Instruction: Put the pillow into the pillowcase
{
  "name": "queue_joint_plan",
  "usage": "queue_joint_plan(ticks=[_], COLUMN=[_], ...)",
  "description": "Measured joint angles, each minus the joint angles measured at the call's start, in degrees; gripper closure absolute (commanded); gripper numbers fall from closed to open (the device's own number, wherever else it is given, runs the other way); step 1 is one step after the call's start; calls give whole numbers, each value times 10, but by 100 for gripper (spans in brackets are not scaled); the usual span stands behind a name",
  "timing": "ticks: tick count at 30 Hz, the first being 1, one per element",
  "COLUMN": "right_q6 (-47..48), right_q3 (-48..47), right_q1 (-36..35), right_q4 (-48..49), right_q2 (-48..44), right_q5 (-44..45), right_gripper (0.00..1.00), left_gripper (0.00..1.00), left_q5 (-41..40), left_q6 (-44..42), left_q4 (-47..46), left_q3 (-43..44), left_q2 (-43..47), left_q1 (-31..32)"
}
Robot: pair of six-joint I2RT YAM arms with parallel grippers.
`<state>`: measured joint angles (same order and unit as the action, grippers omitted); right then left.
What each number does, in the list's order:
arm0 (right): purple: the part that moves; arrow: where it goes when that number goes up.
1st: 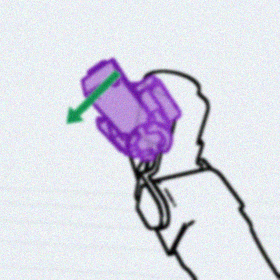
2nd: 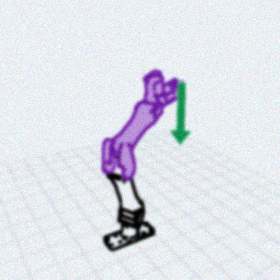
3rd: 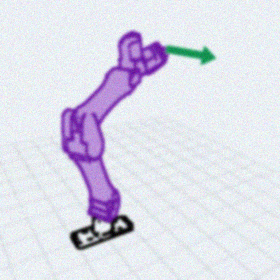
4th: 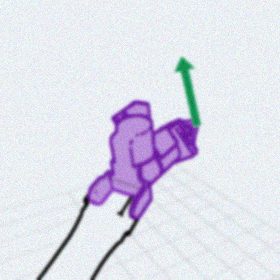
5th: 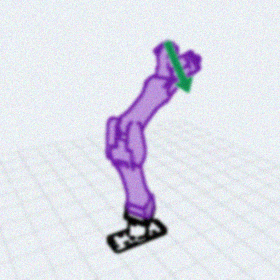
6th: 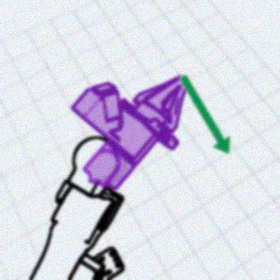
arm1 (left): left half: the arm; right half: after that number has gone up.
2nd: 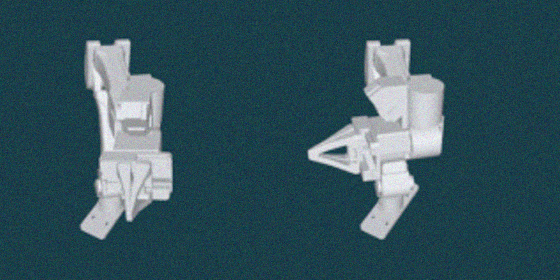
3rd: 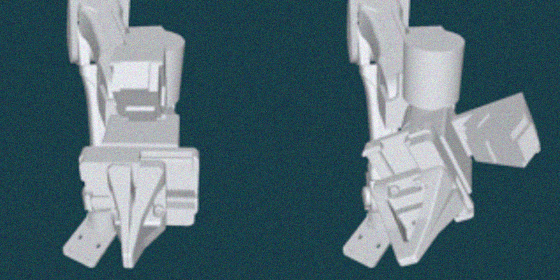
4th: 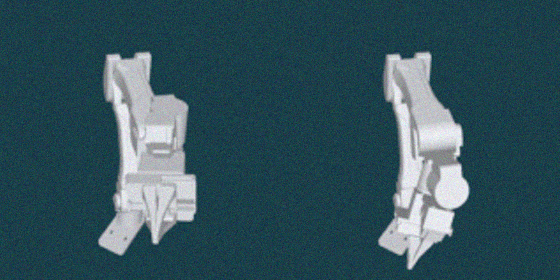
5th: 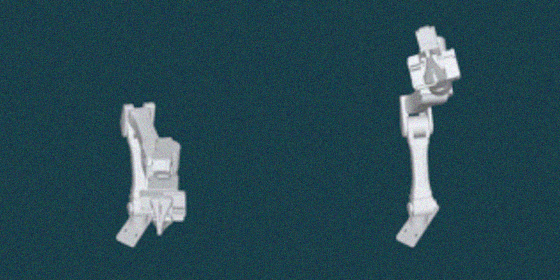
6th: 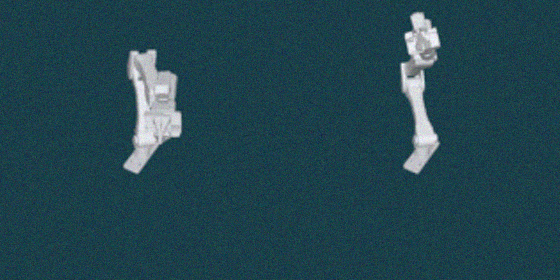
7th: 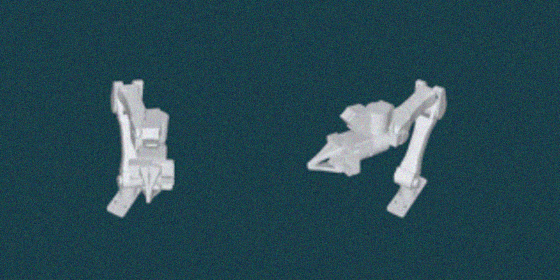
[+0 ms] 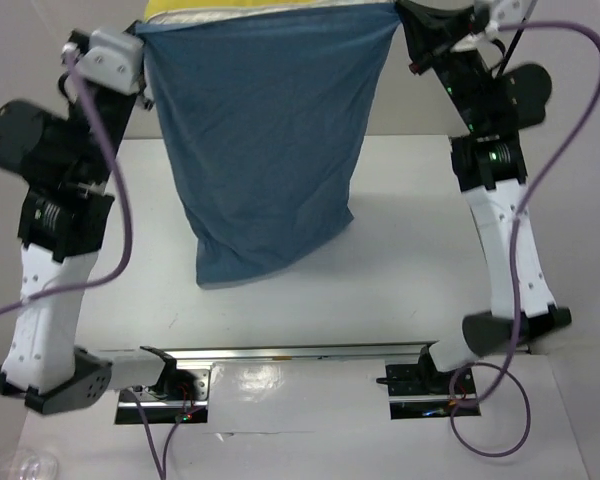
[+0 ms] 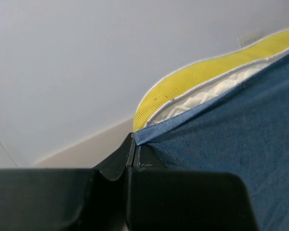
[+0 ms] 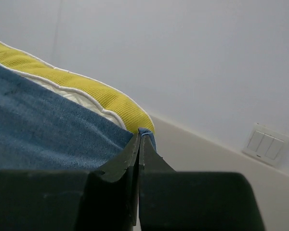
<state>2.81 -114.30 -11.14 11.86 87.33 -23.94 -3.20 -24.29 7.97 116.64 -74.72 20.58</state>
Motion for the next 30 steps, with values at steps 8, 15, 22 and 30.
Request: queue_joint_plan(ticks=[8, 15, 22, 30], right_q6=[20, 31, 75, 105], right_q3=[140, -18, -11, 39], right_q1=[0, 15, 12, 2], right_q4=[10, -73, 5, 134], right_q2=[-59, 148, 51, -121], right_q5=[-24, 17, 8, -66], right_gripper=[100, 100, 100, 100], left_gripper=[100, 100, 100, 100], left_q5=[-22, -43, -19, 28], left_q6=[7, 21, 7, -31], left_q4=[-51, 30, 26, -89], left_q3=[-269, -171, 33, 35], left_q2=[90, -99, -81, 27], left_q1=[2, -6, -4, 8])
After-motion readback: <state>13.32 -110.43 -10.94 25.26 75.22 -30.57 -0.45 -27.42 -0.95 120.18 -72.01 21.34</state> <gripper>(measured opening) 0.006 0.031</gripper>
